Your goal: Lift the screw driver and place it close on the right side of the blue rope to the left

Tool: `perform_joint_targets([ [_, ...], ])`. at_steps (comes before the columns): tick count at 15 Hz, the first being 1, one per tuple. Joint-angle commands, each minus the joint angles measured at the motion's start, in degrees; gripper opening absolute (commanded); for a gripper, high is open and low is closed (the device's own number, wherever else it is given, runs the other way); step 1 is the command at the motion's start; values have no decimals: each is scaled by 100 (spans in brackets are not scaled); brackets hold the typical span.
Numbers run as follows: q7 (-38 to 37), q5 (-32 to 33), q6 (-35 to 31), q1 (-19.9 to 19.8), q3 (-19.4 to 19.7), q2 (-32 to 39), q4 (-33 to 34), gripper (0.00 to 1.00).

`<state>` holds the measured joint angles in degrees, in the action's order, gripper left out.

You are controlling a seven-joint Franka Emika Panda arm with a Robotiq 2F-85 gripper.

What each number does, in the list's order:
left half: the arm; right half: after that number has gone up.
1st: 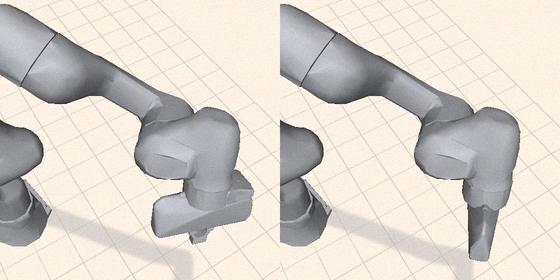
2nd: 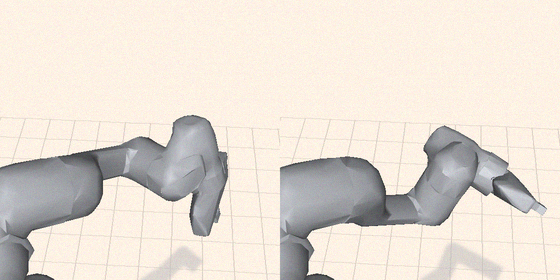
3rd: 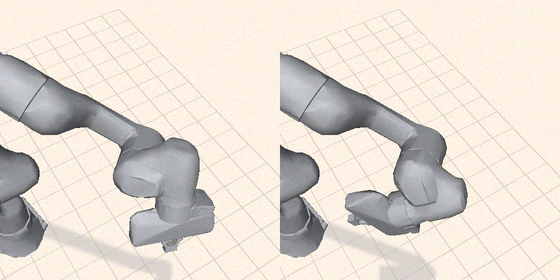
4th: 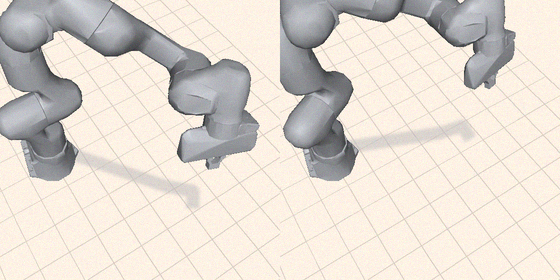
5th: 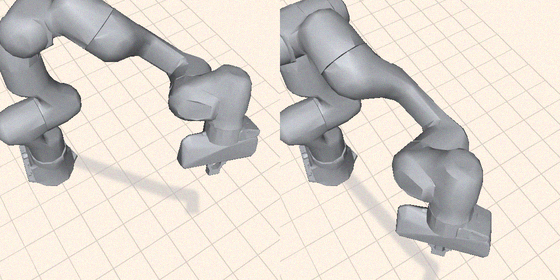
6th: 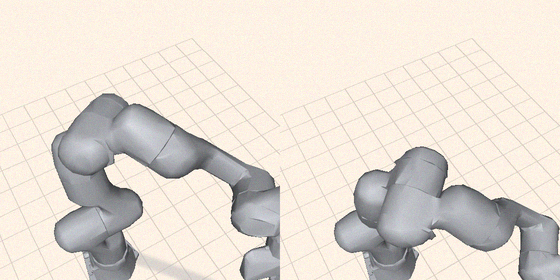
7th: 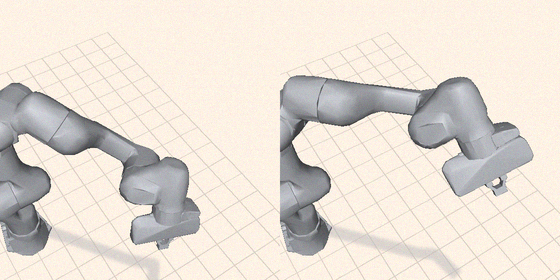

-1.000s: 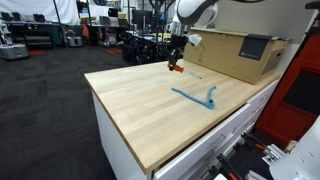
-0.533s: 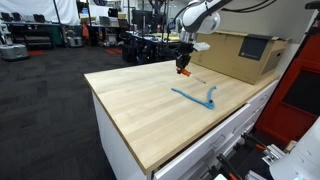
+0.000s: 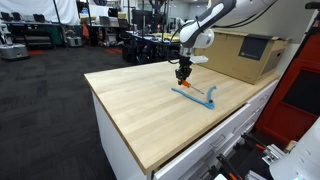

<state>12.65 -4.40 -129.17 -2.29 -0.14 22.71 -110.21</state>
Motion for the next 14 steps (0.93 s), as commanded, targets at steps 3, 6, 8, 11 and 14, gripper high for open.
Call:
perform_joint_targets([
  [3, -206, -36, -156, -75, -43, 422, 192, 8],
  [6, -250, -2, -263, -37, -65, 341, 101, 65],
  [8, -304, 67, -344, 26, -63, 136, -4, 78],
  [11, -384, 196, -365, 144, -93, -223, -129, 99],
  [14, -498, 441, -362, 321, -119, -657, -256, 100],
])
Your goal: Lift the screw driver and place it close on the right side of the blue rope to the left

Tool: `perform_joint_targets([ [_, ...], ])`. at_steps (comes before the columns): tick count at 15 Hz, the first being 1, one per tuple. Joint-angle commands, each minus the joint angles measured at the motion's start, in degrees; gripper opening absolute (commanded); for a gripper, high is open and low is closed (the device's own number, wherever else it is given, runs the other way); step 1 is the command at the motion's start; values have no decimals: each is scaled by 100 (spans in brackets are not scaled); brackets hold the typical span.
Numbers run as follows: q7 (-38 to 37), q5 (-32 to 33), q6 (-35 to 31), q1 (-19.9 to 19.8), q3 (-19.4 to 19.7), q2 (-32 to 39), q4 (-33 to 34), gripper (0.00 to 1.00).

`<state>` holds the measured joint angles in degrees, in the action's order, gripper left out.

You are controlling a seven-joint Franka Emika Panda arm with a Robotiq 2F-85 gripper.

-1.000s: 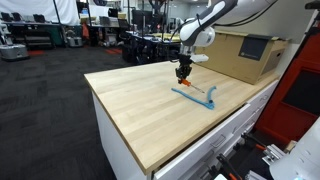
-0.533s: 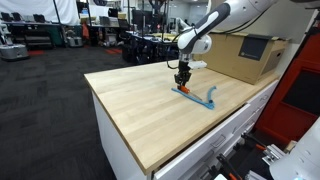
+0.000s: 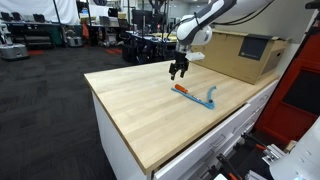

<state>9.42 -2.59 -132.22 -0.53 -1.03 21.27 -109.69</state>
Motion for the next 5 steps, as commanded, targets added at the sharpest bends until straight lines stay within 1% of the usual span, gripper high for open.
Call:
perform_joint_targets([
  [1, -213, 364, -85, 212, -47, -674, -373, 100],
  [5, -357, 774, 40, 460, -145, -1239, -570, 100],
])
